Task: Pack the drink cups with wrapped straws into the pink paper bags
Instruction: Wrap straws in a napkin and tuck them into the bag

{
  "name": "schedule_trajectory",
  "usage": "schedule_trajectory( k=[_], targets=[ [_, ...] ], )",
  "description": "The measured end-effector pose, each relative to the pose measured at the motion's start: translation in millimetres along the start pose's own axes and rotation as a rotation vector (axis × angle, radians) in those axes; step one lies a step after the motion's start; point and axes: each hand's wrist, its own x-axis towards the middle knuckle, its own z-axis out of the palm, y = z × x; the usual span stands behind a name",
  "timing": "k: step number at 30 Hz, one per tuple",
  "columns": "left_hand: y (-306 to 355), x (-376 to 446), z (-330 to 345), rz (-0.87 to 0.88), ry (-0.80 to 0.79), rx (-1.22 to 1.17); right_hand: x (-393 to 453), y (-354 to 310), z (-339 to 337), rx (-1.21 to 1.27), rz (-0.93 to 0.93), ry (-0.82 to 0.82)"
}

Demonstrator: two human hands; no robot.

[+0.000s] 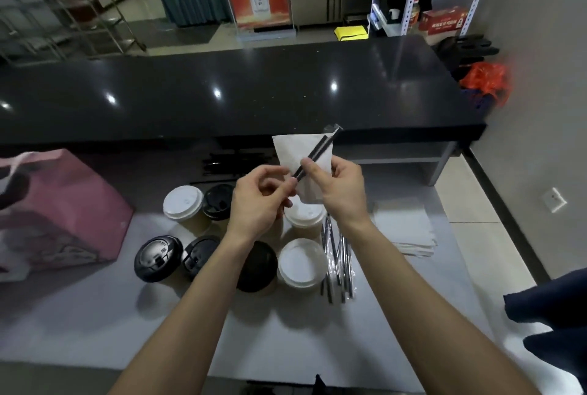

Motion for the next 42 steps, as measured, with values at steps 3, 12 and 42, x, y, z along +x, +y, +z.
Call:
schedule_trajectory(
  k=[3, 12, 42],
  targets=[
    [-2.6, 3.0, -29.7, 0.016, 0.011, 0.024, -1.7, 1.6, 37.1, -0.020, 0.001, -0.015],
    [1.3, 5.8, -210.1, 0.230, 0.041, 0.196, 7.8, -17.6, 182.4, -0.037, -0.196, -0.092],
    [-82.6, -3.7, -634.8, 0.034, -0.295, 0.996, -31.1, 7.5, 552.1, -0.912, -0.161, -0.749]
  ],
)
